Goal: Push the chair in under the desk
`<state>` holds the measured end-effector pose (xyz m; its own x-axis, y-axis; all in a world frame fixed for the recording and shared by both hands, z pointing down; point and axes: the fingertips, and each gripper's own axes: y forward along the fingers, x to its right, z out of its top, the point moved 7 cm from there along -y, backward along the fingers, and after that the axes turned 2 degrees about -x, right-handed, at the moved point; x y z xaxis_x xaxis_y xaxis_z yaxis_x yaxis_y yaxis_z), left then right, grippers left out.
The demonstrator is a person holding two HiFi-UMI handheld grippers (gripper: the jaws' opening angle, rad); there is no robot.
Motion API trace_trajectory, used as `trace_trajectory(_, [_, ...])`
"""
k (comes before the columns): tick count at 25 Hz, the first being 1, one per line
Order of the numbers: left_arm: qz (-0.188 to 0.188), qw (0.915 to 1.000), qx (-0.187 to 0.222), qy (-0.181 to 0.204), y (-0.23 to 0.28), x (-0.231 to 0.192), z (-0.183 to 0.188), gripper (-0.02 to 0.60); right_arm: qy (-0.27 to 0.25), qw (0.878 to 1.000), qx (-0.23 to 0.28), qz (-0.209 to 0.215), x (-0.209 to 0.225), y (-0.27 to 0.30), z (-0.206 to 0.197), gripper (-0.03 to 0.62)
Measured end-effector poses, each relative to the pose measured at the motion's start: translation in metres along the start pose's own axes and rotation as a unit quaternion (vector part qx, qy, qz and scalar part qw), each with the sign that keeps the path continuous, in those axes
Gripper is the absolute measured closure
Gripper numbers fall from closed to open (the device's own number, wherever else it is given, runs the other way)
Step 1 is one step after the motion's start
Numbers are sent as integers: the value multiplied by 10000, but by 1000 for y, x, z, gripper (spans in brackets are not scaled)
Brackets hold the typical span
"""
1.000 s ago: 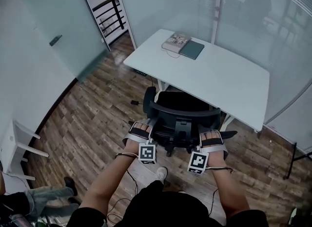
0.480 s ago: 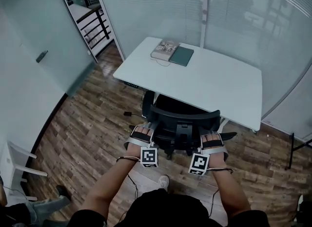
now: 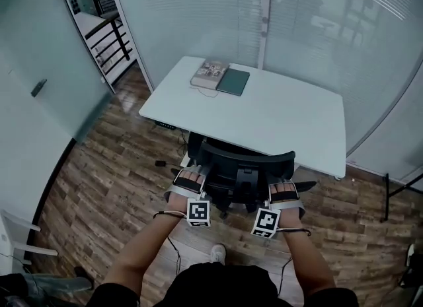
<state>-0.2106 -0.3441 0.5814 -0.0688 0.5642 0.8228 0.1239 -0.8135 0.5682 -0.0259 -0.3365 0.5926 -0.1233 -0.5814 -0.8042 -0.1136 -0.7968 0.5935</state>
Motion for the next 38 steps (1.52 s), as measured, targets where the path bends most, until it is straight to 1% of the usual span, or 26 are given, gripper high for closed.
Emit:
trace_trajectory(6, [79, 9997, 191, 98, 16, -12, -6, 104, 153, 9997, -176, 1, 8, 10, 2, 140])
trace_trajectory(15, [58, 9989, 396, 228, 38, -29, -13, 104, 332, 9987, -383, 3, 19, 23, 3, 140])
trace_trajectory(24, [37, 9981, 577, 195, 66, -50, -16, 103, 492, 9969, -609, -69, 34, 40, 0, 140])
trace_trajectory(33, [97, 9973, 713, 135, 87, -67, -16, 104, 564, 9951, -772, -255, 45, 55, -4, 132])
trace_trajectory(38, [131, 9971, 735, 149, 95, -75, -8, 104, 731, 9942, -739, -293, 54, 58, -11, 131])
